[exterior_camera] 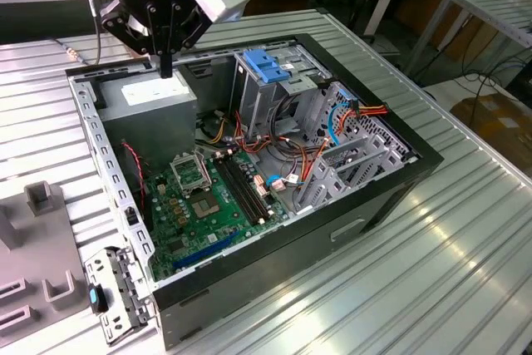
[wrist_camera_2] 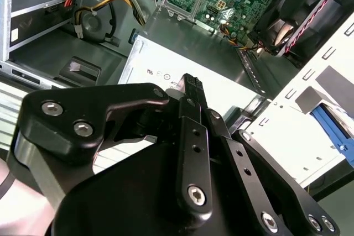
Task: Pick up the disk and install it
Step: 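Reach for the disk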
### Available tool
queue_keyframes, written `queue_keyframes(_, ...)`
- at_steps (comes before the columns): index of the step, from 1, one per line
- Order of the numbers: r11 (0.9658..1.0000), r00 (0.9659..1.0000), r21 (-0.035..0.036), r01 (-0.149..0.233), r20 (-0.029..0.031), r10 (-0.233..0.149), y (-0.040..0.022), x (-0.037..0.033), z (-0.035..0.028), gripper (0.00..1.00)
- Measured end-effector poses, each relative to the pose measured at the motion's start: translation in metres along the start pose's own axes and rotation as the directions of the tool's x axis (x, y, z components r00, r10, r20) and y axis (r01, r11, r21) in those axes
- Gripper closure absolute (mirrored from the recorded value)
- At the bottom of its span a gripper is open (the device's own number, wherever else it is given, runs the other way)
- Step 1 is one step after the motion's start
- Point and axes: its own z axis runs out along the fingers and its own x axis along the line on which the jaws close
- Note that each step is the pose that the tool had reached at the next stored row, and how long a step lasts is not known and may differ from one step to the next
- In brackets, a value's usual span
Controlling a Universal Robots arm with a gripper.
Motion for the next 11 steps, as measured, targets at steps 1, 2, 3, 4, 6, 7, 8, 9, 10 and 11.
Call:
queue_keyframes(1, 1.0, 1.0, 0.0, 0.0, -0.0001, 0.0, 0.0, 0.0001, 0.0, 0.89)
queue_keyframes(2, 1.0, 1.0, 0.0, 0.0, 0.0, 0.0, -0.0001, 0.0007, 0.0, 0.89)
queue_keyframes(3, 1.0, 1.0, 0.0001, 0.0, -0.0001, 0.0, -0.0001, 0.001, -0.0001, 0.89)
queue_keyframes(4, 1.0, 1.0, 0.0, 0.0, 0.0, 0.0, -0.0001, 0.0013, -0.0001, 0.89)
queue_keyframes(6, 1.0, 1.0, 0.0001, 0.0, -0.0001, 0.0, -0.0001, 0.0018, -0.0001, 0.89)
queue_keyframes(7, 1.0, 1.0, 0.0, 0.0, 0.0, 0.0, -0.0001, 0.002, 0.0, 0.89)
queue_keyframes(8, 1.0, 1.0, 0.0, 0.0, 0.0, 0.0, -0.0002, 0.0022, -0.0001, 0.89)
queue_keyframes(9, 1.0, 1.0, 0.0, 0.0, 0.0, 0.0, -0.0002, 0.0024, -0.0001, 0.89)
queue_keyframes(10, 1.0, 1.0, 0.0001, 0.0, -0.0001, 0.0, -0.0002, 0.0028, -0.0001, 0.89)
queue_keyframes(11, 1.0, 1.0, 0.0, 0.0, -0.0001, 0.0, -0.0002, 0.003, -0.0001, 0.89)
